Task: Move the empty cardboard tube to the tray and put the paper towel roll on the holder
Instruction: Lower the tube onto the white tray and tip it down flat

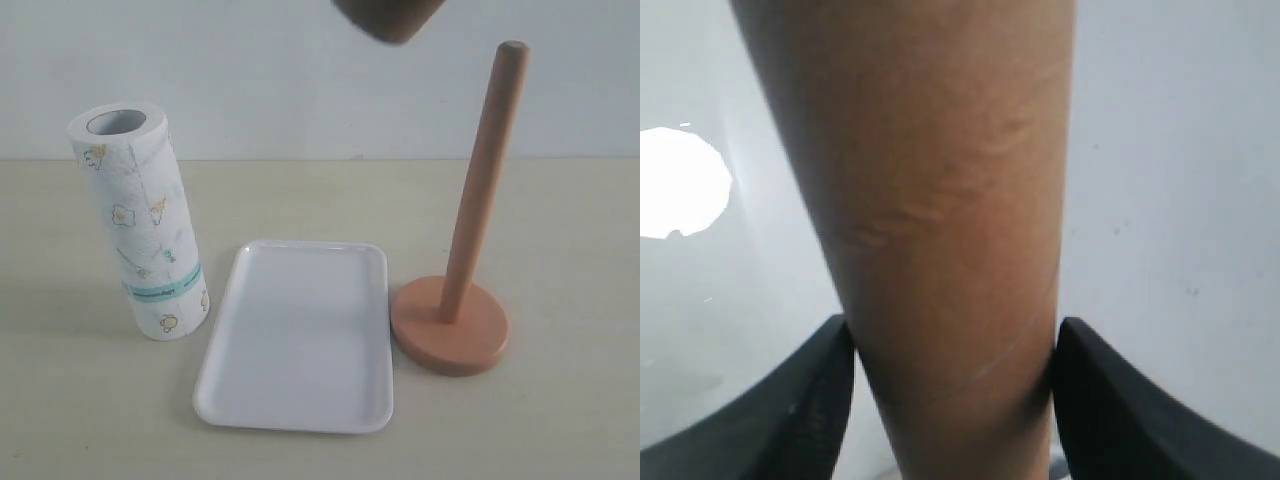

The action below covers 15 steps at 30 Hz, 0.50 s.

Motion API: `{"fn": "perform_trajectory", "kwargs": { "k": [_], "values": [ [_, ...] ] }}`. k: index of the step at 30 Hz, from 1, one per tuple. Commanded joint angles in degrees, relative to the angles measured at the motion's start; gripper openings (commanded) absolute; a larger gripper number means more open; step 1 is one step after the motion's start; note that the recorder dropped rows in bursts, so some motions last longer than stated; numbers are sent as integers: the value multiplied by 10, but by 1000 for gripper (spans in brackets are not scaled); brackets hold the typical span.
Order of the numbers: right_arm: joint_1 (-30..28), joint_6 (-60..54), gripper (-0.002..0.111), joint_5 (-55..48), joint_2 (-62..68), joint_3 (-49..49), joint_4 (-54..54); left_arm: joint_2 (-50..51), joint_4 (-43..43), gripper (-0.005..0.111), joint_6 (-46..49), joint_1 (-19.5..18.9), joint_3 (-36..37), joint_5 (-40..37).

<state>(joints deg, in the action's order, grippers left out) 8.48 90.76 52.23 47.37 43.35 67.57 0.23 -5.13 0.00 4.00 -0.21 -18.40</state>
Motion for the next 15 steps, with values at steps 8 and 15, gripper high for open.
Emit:
{"fn": "perform_trajectory", "kwargs": {
  "k": [8, 15],
  "values": [
    [211, 184, 0, -205, 197, 69, 253, -2, 0, 5, -4, 3, 2, 4],
    [242, 294, 0, -218, 353, 107, 324, -2, 0, 5, -4, 3, 2, 4]
  ]
}}
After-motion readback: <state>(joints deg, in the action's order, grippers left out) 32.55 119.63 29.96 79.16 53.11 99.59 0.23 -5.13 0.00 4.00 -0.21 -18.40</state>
